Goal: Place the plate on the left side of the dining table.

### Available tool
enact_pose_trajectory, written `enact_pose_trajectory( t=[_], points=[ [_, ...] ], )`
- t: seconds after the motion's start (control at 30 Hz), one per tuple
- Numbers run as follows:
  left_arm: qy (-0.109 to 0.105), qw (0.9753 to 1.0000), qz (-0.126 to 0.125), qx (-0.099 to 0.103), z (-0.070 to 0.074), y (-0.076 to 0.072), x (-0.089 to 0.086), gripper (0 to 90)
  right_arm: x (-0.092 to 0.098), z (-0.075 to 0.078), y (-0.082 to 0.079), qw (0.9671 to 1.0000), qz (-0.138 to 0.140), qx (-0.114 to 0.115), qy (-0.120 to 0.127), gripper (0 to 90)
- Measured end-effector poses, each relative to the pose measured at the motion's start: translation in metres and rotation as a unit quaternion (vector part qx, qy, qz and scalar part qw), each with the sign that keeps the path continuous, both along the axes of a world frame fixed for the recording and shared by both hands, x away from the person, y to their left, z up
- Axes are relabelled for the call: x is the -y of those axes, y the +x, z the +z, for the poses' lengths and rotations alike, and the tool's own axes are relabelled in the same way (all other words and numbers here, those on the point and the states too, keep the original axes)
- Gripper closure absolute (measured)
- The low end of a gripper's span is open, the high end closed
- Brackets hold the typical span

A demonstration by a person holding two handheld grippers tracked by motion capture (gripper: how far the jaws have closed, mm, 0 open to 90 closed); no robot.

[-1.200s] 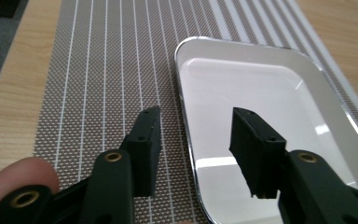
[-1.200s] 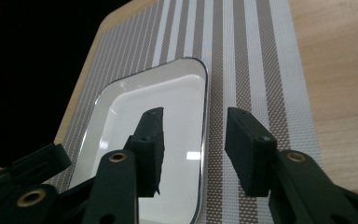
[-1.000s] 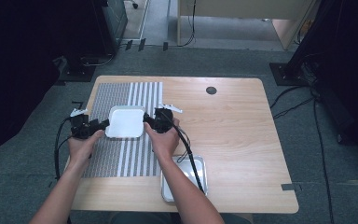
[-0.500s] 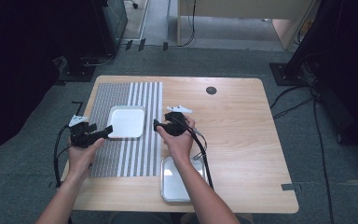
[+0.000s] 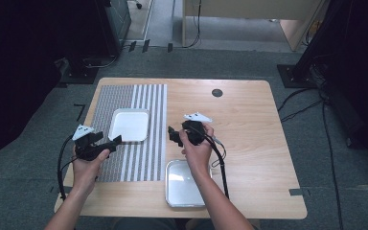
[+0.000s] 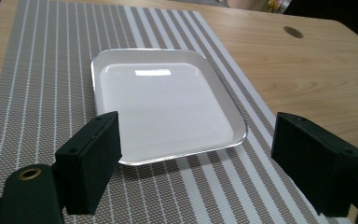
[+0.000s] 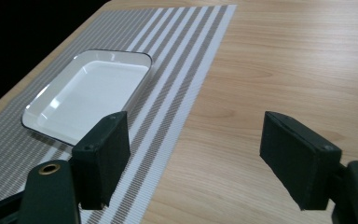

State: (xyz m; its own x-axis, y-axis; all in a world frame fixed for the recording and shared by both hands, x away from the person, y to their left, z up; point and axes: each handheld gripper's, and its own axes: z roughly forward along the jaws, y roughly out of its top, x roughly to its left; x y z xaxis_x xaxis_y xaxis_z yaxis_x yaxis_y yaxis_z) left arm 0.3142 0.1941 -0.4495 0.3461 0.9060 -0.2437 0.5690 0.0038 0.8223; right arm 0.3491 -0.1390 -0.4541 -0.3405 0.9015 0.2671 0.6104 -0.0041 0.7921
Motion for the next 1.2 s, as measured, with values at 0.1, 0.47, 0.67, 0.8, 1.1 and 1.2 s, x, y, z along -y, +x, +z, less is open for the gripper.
enact_pose_trajectory(
  t=[0.1, 0.47, 0.67, 0.8, 1.1, 1.2],
  points=[
    [-0.001, 1.0000, -0.005, 0.004, 0.000, -0.004, 0.003, 15.0, 0.006, -0.001, -0.006, 0.9999, -0.004, 0.003, -0.009, 24.2],
    [-0.006, 0.9996, -0.027, 0.009, -0.003, -0.023, 0.018, 15.1, 0.030, -0.006, -0.028, 0.9997, -0.011, 0.007, -0.022, 24.1],
    [0.002, 0.9996, -0.028, 0.005, -0.006, -0.032, 0.022, 15.1, 0.051, -0.010, -0.040, 0.9995, -0.021, 0.007, -0.021, 24.0],
    [0.000, 0.9997, -0.024, -0.006, -0.012, -0.036, 0.024, 15.1, 0.065, -0.010, -0.047, 0.9990, -0.031, 0.012, -0.028, 23.8],
    [0.010, 0.9996, -0.025, -0.004, -0.015, -0.051, 0.026, 15.2, 0.094, -0.013, -0.062, 0.9981, -0.051, 0.016, -0.033, 23.8],
    [0.010, 0.9997, -0.023, -0.002, -0.016, -0.056, 0.024, 15.2, 0.106, -0.016, -0.067, 0.9976, -0.059, 0.015, -0.034, 23.8]
  ],
)
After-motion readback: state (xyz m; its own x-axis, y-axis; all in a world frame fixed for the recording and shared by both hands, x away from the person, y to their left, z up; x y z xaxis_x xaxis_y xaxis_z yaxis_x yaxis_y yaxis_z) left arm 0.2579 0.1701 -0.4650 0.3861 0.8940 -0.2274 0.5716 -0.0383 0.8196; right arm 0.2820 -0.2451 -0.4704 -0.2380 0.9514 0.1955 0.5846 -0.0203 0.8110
